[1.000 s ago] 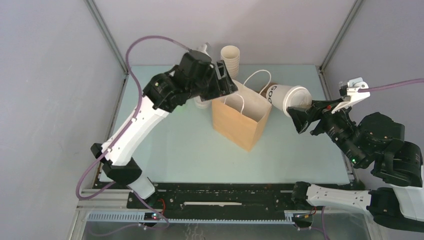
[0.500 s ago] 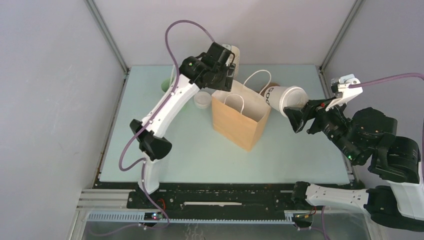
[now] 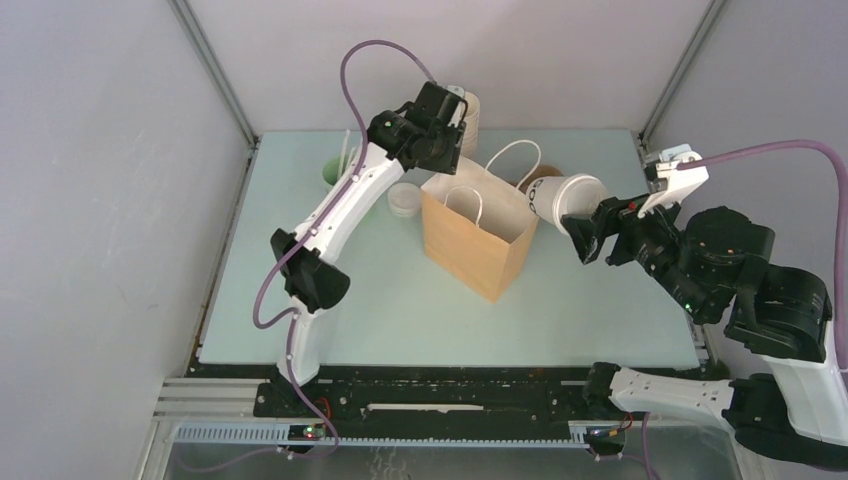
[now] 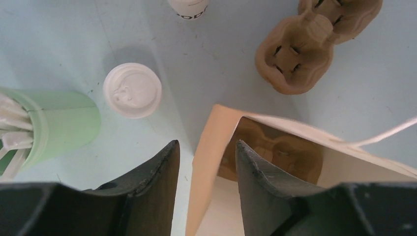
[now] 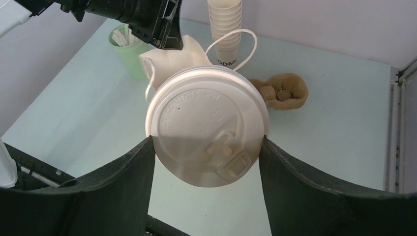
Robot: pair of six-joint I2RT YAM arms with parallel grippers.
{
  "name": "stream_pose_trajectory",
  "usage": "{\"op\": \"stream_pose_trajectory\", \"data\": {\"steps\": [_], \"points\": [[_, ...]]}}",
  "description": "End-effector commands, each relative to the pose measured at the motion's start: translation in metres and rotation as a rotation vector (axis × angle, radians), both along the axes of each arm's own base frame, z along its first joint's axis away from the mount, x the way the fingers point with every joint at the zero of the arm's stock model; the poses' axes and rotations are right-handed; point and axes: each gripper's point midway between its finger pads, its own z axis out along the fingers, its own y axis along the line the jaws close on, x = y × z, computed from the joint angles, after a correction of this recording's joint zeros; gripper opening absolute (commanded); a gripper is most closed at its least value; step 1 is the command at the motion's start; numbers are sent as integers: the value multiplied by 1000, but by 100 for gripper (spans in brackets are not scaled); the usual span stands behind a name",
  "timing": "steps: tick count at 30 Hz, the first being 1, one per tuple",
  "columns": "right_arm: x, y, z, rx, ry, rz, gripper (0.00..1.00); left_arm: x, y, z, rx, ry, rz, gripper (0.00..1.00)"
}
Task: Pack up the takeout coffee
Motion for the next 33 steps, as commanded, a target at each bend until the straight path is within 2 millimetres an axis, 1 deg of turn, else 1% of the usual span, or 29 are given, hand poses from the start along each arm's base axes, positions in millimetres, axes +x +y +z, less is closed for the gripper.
{"op": "stream_pose_trajectory", "data": {"steps": [1, 3, 5, 9, 15, 18, 19, 20, 21, 22, 23, 24, 25, 27, 31, 33], "points": [[2, 2, 8, 15, -9, 5, 49, 8, -19, 21, -77, -64, -51, 50], [3, 2, 7, 13, -7, 2, 49, 10, -23, 20, -85, -67, -63, 48], [3, 1, 6, 12, -5, -1, 49, 13, -27, 20, -94, -73, -74, 44], [5, 1, 5, 11, 1, -1, 48, 15, -30, 16, -90, -75, -85, 28], [7, 3, 4, 6, 8, 2, 47, 14, -26, 11, -60, -69, -101, 21], [9, 7, 3, 5, 14, 12, 45, 14, -26, 11, -54, -71, -106, 9], [9, 7, 3, 5, 14, 12, 45, 14, -26, 13, -56, -74, -105, 10], [10, 7, 4, 6, 15, 10, 45, 13, -26, 14, -58, -74, -106, 19], [10, 7, 3, 6, 16, 8, 45, 13, -25, 15, -58, -74, -101, 32], [10, 7, 4, 7, 16, 8, 45, 12, -23, 15, -57, -70, -92, 42], [10, 7, 4, 9, 16, 7, 45, 10, -21, 14, -54, -64, -85, 47], [10, 7, 4, 12, 17, 8, 45, 8, -19, 14, -51, -56, -78, 48], [10, 7, 4, 15, 18, 7, 44, 6, -16, 12, -42, -47, -70, 47], [10, 7, 4, 20, 22, 6, 44, 2, -12, 9, -31, -35, -66, 41], [10, 10, 4, 32, 26, 13, 44, 1, -7, 1, 11, -23, -72, 31], [10, 10, 4, 35, 26, 14, 44, -2, -3, -2, 31, -10, -68, 31]]}}
